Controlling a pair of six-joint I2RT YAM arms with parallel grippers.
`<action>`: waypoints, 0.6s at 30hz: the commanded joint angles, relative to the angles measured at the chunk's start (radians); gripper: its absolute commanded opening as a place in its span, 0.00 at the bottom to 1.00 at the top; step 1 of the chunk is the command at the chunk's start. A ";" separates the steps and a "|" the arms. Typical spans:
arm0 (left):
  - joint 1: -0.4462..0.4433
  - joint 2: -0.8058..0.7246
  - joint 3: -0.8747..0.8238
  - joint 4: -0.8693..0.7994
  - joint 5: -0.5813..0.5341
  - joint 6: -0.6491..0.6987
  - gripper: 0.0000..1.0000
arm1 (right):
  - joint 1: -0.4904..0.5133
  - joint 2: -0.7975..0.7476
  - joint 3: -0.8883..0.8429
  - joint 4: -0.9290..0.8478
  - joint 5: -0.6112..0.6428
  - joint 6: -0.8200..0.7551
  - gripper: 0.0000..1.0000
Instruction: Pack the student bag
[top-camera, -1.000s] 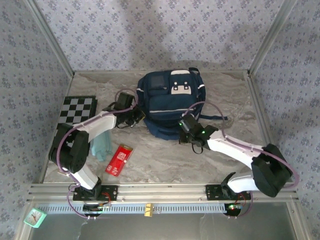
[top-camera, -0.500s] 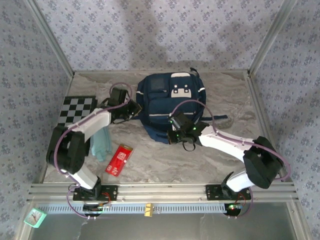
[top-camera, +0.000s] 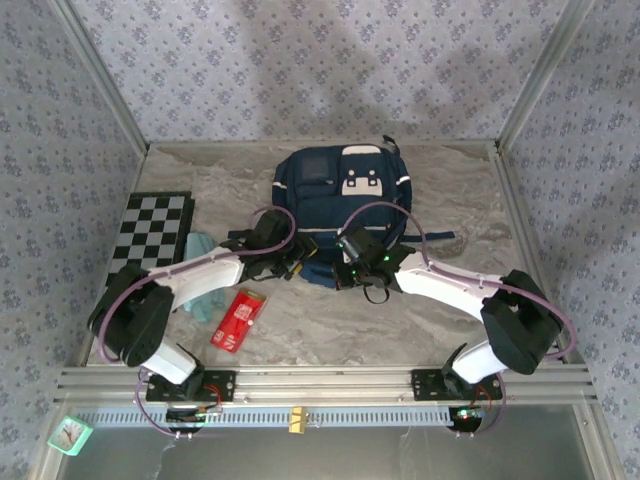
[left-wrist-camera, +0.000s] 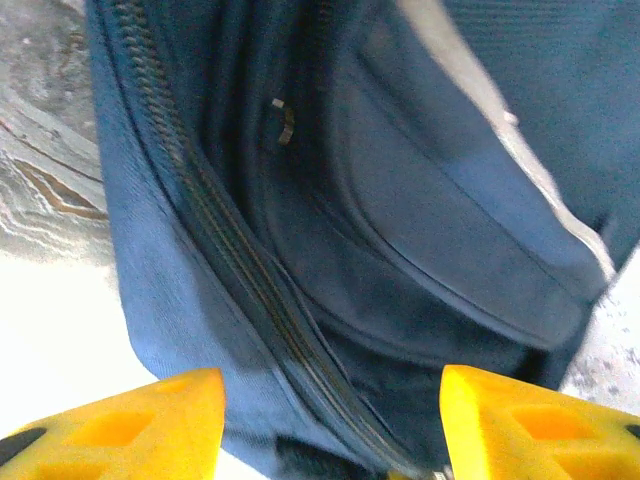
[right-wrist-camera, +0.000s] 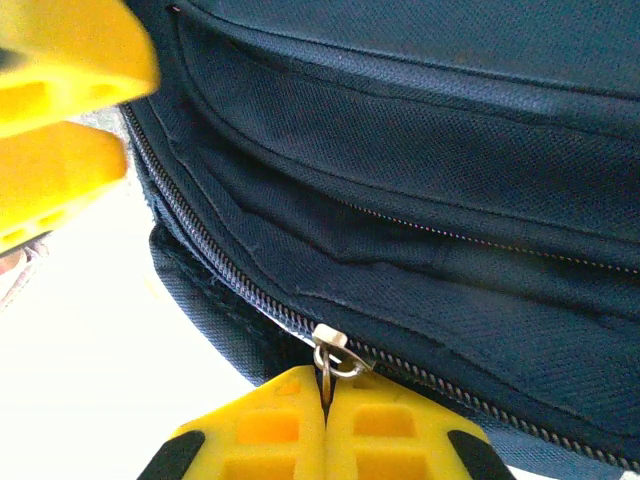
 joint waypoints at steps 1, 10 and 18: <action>-0.013 0.073 0.060 0.050 -0.014 -0.084 0.53 | 0.007 0.000 0.001 0.005 0.023 0.010 0.00; -0.004 0.114 0.090 -0.054 -0.127 0.008 0.00 | 0.006 -0.008 0.023 -0.166 0.134 0.073 0.00; 0.155 0.021 0.087 -0.152 -0.151 0.225 0.00 | -0.068 -0.141 -0.067 -0.377 0.223 0.153 0.00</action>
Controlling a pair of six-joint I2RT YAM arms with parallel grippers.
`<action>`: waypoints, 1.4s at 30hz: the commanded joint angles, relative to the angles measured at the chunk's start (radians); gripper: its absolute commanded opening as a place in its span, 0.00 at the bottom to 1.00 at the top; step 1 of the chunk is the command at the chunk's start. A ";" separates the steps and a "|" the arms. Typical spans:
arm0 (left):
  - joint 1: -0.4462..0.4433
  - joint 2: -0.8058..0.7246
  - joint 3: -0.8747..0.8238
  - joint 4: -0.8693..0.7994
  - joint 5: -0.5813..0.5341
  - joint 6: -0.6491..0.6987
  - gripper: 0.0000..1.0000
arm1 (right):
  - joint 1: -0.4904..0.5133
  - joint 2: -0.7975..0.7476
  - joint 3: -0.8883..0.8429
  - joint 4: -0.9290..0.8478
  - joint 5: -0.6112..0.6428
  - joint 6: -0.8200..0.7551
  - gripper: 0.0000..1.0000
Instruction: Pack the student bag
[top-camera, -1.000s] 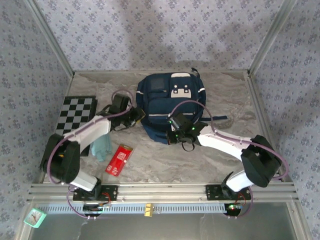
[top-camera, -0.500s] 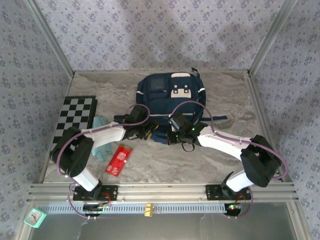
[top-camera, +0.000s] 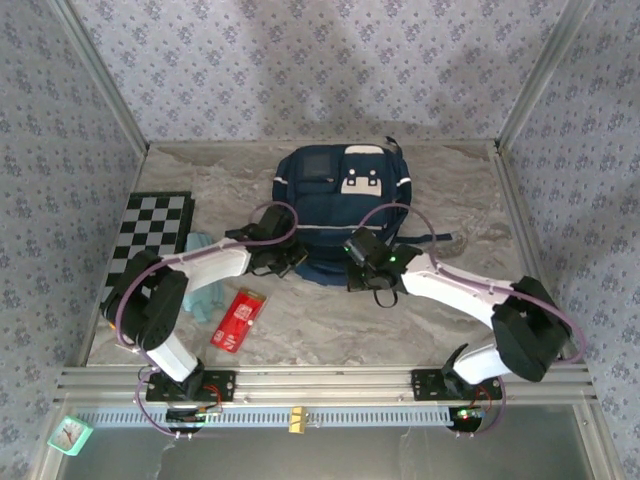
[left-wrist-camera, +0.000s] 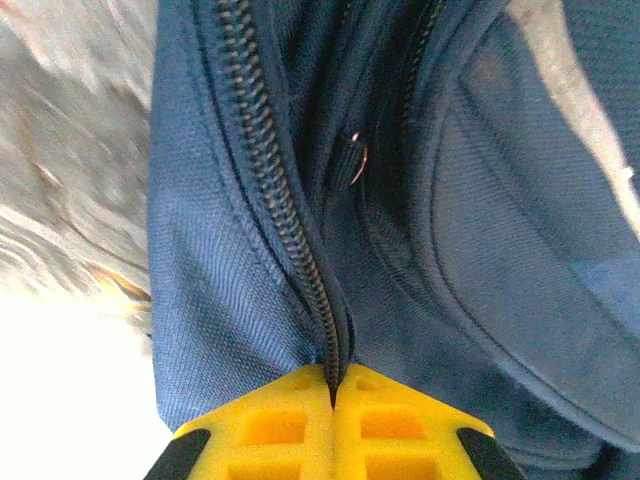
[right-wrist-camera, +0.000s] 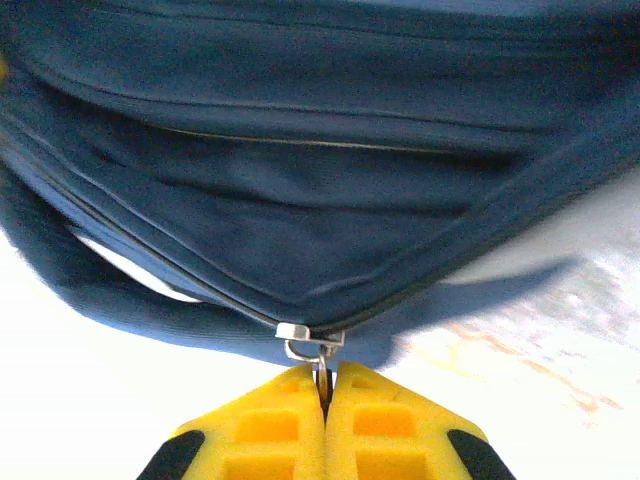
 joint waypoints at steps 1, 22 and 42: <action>0.129 -0.043 0.023 -0.072 -0.082 0.143 0.00 | -0.076 -0.079 -0.059 -0.206 0.070 0.054 0.00; 0.210 -0.108 0.110 -0.131 0.051 0.271 0.52 | 0.073 0.147 0.119 0.133 -0.129 -0.083 0.00; -0.139 0.065 0.112 -0.146 -0.065 -0.191 0.60 | 0.075 0.146 0.076 0.167 -0.073 -0.039 0.00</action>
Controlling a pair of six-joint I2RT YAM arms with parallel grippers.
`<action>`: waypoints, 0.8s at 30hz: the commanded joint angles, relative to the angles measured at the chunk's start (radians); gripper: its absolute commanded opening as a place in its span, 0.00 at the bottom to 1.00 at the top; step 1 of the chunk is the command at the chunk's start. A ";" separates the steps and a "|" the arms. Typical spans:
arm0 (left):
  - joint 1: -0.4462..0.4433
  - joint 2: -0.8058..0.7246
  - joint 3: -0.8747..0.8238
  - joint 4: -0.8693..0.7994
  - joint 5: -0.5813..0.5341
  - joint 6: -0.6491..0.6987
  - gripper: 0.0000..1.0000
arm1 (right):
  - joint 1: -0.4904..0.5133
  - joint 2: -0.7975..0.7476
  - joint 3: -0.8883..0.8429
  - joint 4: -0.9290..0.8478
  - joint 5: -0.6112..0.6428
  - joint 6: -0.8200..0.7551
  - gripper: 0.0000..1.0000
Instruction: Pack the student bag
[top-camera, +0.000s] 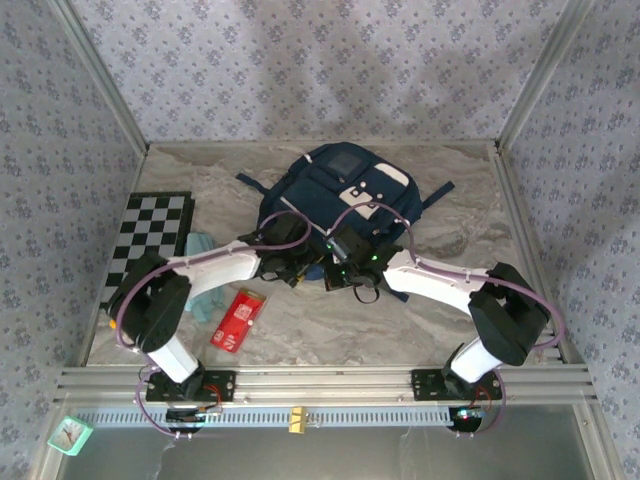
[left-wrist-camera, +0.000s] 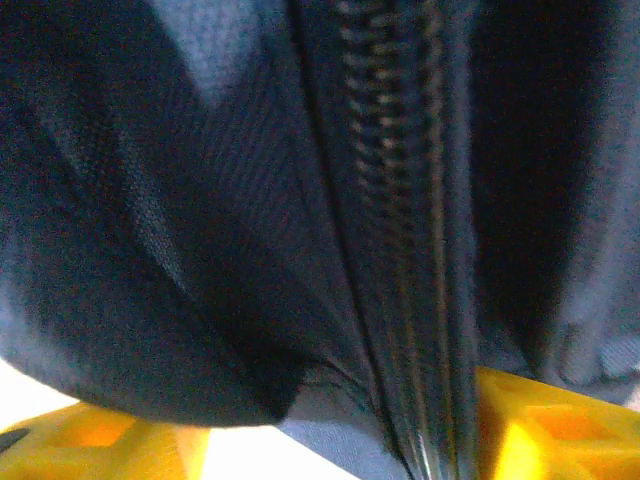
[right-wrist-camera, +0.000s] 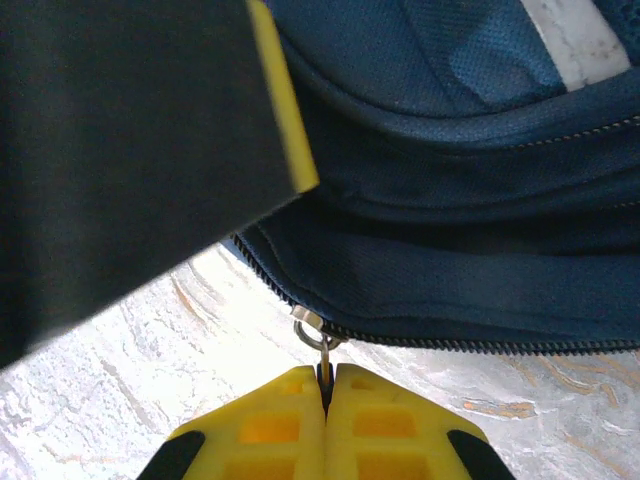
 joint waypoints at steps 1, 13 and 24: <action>-0.002 0.029 0.057 -0.066 -0.053 -0.040 0.55 | 0.000 -0.012 -0.009 -0.018 0.070 0.027 0.00; 0.079 -0.106 -0.012 -0.112 -0.151 0.107 0.03 | -0.146 -0.168 -0.173 -0.173 0.185 0.075 0.00; 0.201 -0.129 -0.025 -0.144 -0.102 0.259 0.00 | -0.408 -0.138 -0.189 -0.064 0.153 0.033 0.00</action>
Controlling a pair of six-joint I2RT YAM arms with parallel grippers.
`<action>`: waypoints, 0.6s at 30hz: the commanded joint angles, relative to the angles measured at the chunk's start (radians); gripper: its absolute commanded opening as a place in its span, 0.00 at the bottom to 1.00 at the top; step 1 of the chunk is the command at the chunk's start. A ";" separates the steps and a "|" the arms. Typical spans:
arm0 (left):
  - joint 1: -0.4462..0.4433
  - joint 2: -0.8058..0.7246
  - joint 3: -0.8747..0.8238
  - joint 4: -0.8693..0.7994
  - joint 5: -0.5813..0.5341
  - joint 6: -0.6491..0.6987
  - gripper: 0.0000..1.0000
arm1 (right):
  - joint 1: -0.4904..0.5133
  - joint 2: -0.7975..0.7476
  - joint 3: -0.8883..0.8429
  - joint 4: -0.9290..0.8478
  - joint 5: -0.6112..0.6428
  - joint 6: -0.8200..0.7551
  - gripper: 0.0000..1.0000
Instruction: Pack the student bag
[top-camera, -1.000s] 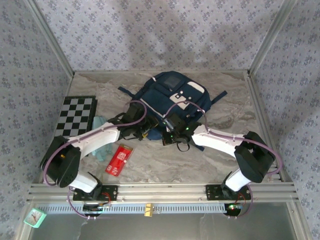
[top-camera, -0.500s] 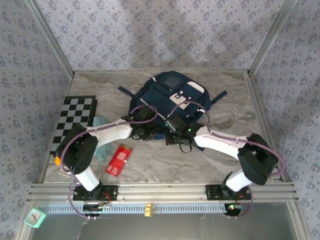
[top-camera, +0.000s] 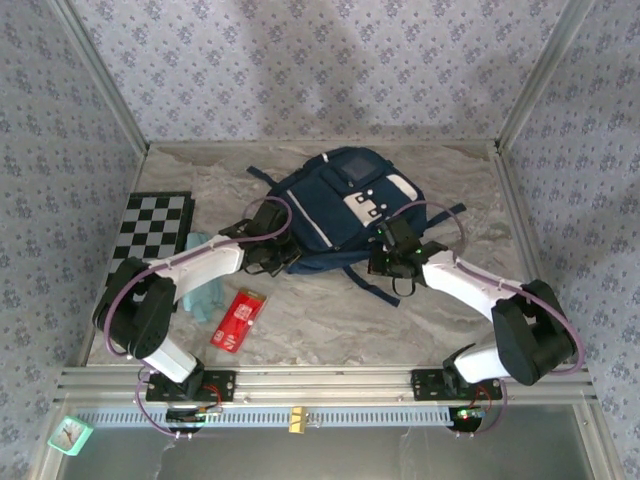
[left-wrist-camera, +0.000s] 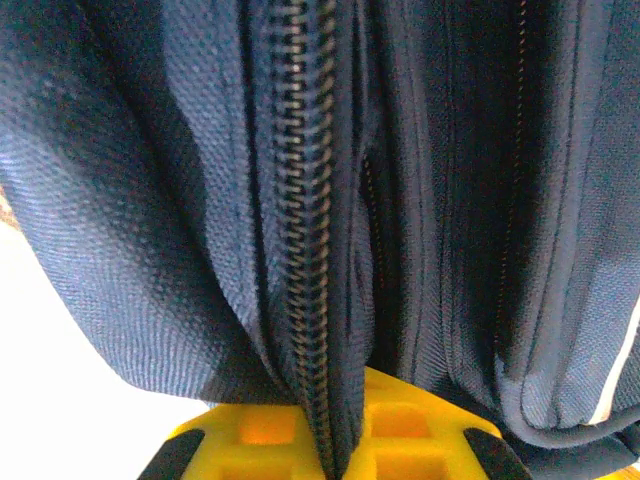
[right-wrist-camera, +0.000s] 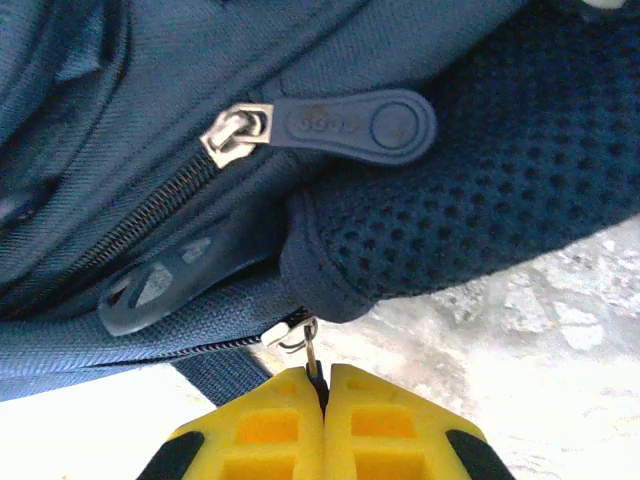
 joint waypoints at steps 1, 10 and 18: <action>0.071 -0.042 -0.005 -0.089 -0.108 0.084 0.00 | -0.065 0.014 0.009 -0.084 0.109 -0.017 0.00; 0.037 -0.136 -0.017 -0.060 -0.048 0.154 0.39 | -0.014 -0.144 0.033 -0.183 -0.087 -0.020 0.42; -0.103 -0.076 0.115 -0.031 -0.070 0.186 0.46 | -0.189 -0.071 0.139 -0.133 -0.261 0.156 0.53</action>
